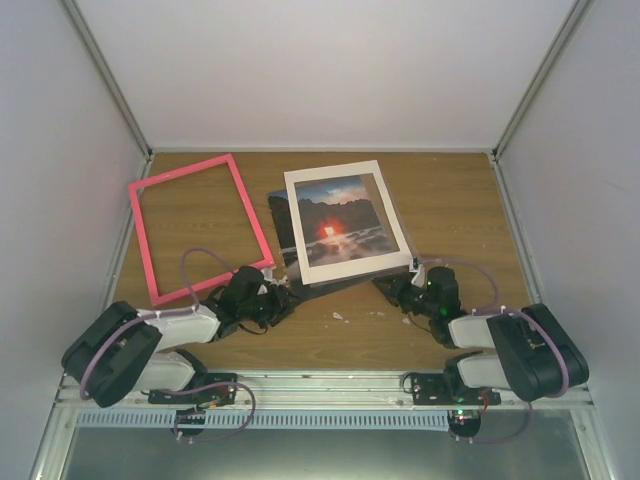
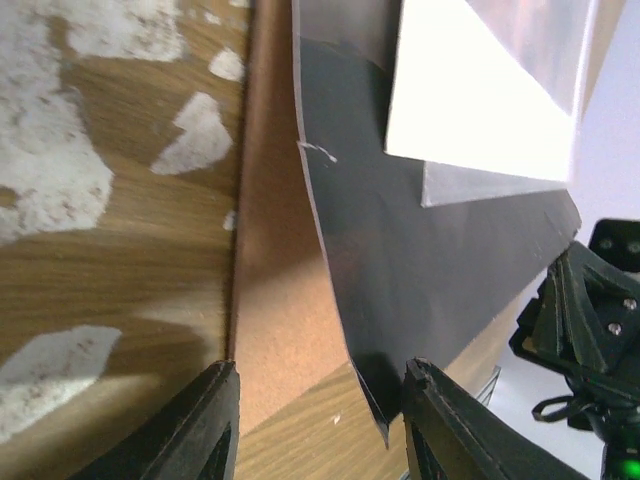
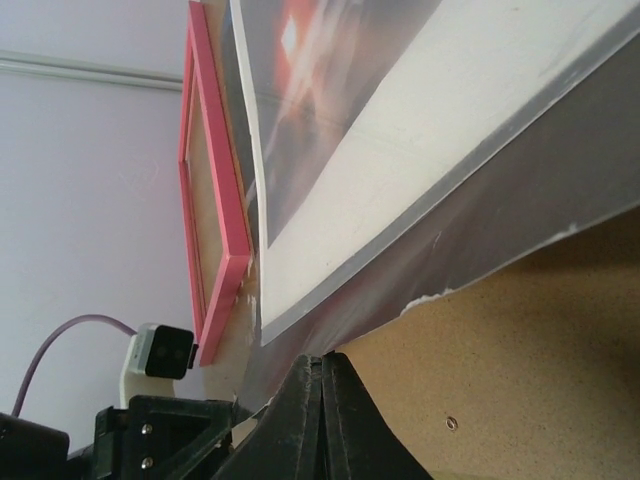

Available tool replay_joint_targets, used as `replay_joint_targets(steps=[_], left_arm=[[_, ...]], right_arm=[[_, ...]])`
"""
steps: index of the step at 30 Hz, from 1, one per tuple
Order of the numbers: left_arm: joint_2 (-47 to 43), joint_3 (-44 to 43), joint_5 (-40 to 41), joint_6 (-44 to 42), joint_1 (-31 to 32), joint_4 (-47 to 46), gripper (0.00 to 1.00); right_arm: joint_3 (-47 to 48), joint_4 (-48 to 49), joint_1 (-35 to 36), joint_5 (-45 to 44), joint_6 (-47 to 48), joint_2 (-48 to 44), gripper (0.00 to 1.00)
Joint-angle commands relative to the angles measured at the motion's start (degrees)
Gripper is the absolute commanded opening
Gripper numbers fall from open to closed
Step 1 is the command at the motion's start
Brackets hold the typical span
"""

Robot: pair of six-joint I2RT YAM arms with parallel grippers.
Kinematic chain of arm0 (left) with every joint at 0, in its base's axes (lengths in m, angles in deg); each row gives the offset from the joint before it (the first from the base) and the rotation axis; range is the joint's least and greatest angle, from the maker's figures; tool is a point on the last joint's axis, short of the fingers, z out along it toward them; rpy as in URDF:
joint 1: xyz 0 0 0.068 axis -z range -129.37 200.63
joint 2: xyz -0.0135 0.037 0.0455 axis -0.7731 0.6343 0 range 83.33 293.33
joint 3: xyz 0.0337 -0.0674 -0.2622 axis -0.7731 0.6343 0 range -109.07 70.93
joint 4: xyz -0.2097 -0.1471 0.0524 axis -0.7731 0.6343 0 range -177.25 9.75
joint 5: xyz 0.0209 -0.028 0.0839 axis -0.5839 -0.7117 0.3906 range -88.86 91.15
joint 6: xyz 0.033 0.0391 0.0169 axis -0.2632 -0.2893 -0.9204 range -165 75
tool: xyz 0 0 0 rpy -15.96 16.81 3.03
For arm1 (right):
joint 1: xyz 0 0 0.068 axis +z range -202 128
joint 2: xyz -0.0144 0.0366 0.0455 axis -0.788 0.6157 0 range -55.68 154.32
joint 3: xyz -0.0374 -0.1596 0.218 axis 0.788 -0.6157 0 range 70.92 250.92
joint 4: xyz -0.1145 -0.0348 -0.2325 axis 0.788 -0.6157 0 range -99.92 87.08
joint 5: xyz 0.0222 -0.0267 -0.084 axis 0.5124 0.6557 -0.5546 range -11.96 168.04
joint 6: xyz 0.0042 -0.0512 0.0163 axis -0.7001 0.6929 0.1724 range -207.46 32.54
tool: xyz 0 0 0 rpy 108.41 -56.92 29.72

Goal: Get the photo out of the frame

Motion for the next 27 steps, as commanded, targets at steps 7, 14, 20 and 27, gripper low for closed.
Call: replay_joint_targets(steps=[7, 14, 20, 27], left_arm=[[7.4, -2.3, -2.8, 3.7, -2.7, -9.8, 0.43], [9.4, -4.6, -3.8, 3.5, -3.2, -9.9, 0.40], [8.0, -4.4, -2.5, 2.5, -3.3, -7.3, 0.40], [6.5, -7.8, 0.2, -5.8, -3.3, 3.2, 0.41]], right_arm=[[-1.0, 1.4, 0.4, 0.7, -0.1, -1.6, 0.01], [-1.1, 0.8, 0.5, 0.9, 0.0, -2.7, 0.01], [0.1, -2.7, 0.5, 0.9, 2.4, -2.8, 0.02], [13.1, -32.8, 1.8, -8.8, 22.7, -8.1, 0.38]])
